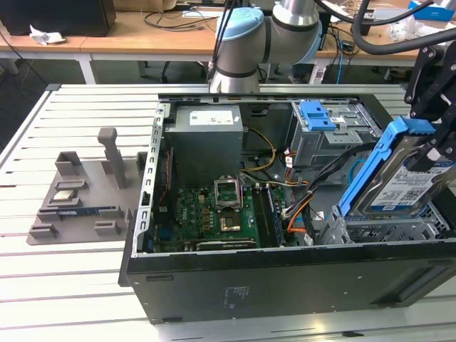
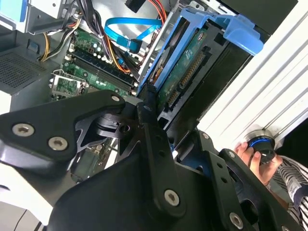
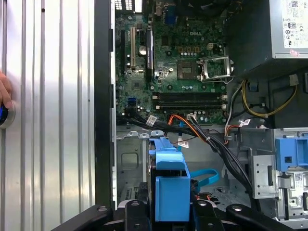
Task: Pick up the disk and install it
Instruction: 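Insert the disk into the insertion slot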
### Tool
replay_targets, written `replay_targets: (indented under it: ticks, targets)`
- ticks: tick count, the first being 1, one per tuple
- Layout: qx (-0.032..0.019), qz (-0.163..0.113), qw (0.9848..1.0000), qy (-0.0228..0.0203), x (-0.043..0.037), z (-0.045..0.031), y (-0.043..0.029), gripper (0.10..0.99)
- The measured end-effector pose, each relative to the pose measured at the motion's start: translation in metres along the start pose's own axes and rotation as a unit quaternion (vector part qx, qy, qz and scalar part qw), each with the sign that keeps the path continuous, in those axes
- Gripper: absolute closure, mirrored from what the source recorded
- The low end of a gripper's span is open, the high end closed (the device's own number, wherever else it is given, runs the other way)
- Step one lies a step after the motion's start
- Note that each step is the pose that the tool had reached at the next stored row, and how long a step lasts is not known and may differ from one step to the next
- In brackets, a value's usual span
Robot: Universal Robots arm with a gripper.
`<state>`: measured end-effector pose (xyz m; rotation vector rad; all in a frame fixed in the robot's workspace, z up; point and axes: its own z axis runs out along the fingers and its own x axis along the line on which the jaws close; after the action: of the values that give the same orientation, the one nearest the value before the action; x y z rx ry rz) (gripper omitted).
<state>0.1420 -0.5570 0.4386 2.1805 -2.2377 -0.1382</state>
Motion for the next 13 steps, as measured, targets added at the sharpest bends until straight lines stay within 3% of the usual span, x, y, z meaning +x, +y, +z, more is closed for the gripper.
replay_targets:
  ticks: [7,13]
  targets:
    - [0.0,0.0,1.0,0.0,0.0005,0.009,-0.0007,0.718]
    - [0.0,0.0,1.0,0.0,0.0015,0.0282,-0.002,0.718]
